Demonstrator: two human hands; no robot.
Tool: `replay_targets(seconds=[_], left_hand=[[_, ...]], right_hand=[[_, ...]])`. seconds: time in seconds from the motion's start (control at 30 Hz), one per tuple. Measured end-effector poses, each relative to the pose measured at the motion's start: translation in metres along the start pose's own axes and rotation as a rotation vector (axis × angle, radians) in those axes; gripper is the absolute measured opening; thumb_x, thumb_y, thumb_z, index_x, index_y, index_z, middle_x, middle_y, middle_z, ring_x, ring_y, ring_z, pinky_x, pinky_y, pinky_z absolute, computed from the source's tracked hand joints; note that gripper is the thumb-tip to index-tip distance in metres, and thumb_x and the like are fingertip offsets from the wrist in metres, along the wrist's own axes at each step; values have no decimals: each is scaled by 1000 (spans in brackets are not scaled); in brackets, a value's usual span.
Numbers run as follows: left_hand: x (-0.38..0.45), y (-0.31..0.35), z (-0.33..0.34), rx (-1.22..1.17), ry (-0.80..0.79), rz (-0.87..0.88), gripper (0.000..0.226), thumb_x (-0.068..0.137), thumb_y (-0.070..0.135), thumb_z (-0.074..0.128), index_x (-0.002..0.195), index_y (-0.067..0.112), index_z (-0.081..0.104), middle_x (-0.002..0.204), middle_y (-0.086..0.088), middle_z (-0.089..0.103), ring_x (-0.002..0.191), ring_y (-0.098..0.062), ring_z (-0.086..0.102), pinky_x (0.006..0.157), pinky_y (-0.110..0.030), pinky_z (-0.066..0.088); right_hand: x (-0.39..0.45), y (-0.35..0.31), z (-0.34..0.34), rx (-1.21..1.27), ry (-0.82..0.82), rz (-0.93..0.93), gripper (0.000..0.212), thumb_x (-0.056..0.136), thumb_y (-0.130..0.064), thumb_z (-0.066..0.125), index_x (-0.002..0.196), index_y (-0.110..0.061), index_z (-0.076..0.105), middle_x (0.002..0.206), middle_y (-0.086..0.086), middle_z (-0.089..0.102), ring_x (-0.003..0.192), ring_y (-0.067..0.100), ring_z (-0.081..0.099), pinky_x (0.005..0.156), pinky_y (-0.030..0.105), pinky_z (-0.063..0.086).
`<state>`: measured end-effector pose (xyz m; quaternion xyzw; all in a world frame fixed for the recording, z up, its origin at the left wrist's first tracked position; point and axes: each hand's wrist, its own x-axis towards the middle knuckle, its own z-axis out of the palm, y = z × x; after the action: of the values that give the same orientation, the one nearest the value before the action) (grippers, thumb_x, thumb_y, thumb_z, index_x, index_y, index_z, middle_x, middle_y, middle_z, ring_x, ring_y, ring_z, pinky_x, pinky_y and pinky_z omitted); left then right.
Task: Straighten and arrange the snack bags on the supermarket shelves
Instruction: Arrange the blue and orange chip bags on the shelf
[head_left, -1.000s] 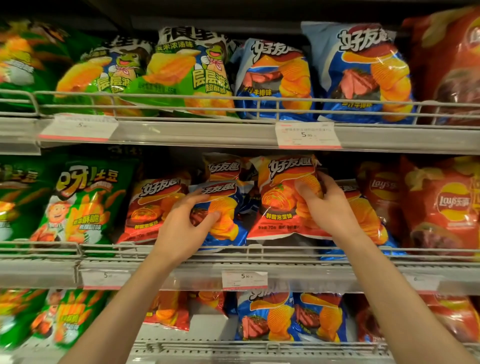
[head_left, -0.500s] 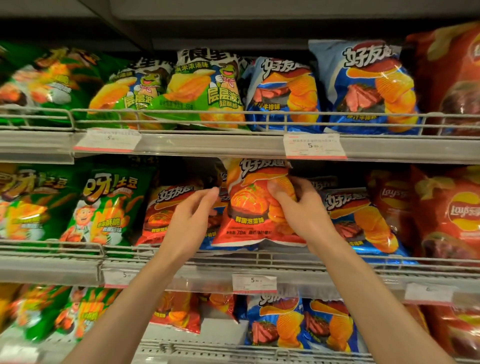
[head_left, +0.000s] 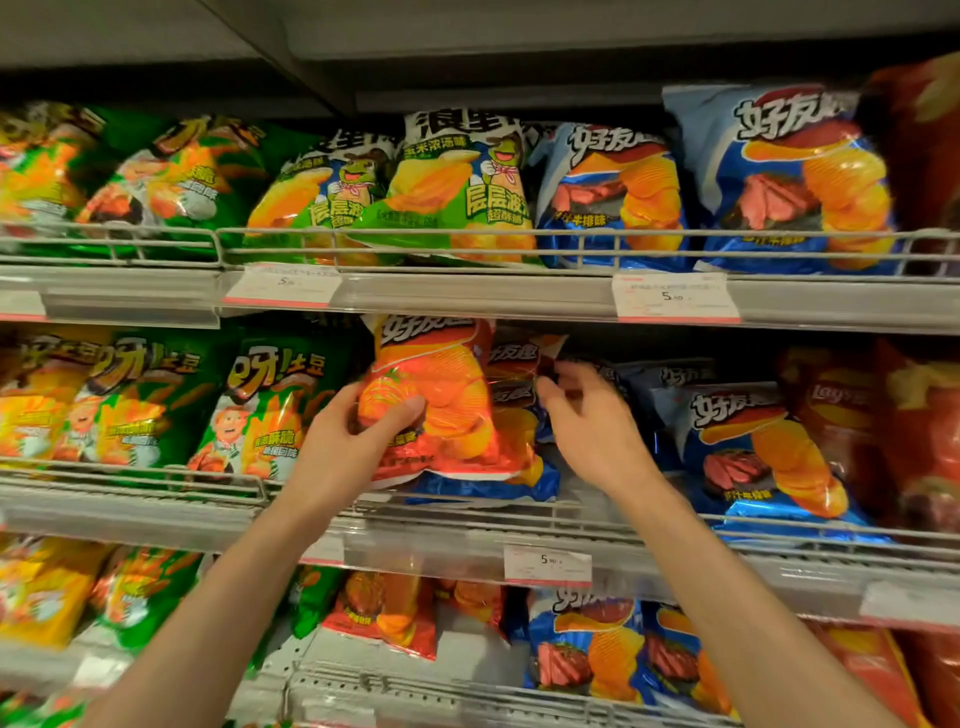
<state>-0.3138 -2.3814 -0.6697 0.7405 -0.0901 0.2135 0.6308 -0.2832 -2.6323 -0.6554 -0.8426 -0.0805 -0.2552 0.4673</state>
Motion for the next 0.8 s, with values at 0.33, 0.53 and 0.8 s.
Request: replay_targets(seconds=[0.33, 0.53, 0.8], left_hand=[[-1, -22, -37, 157, 41, -21, 53, 81, 57, 78, 127, 35, 62, 102, 11, 78, 88, 1, 74, 77, -22, 54], [-1, -25, -32, 160, 23, -18, 51, 79, 59, 79, 122, 41, 60, 96, 24, 76, 85, 3, 73, 76, -25, 55], [17, -28, 10, 282, -18, -1, 68, 79, 67, 75, 136, 37, 53, 112, 16, 73, 105, -8, 70, 96, -37, 54]], right_hand=[[-12, 24, 37, -230, -176, 122, 68, 88, -70, 57, 136, -24, 47, 118, 5, 71, 113, 33, 64, 92, 42, 51], [-11, 24, 25, -100, -72, 98, 67, 90, -50, 70, 145, -26, 40, 104, -5, 66, 103, 25, 67, 93, 43, 55], [-9, 49, -57, 7, 116, 119, 68, 95, -48, 65, 152, -25, 35, 94, -24, 59, 82, 5, 64, 74, 32, 53]])
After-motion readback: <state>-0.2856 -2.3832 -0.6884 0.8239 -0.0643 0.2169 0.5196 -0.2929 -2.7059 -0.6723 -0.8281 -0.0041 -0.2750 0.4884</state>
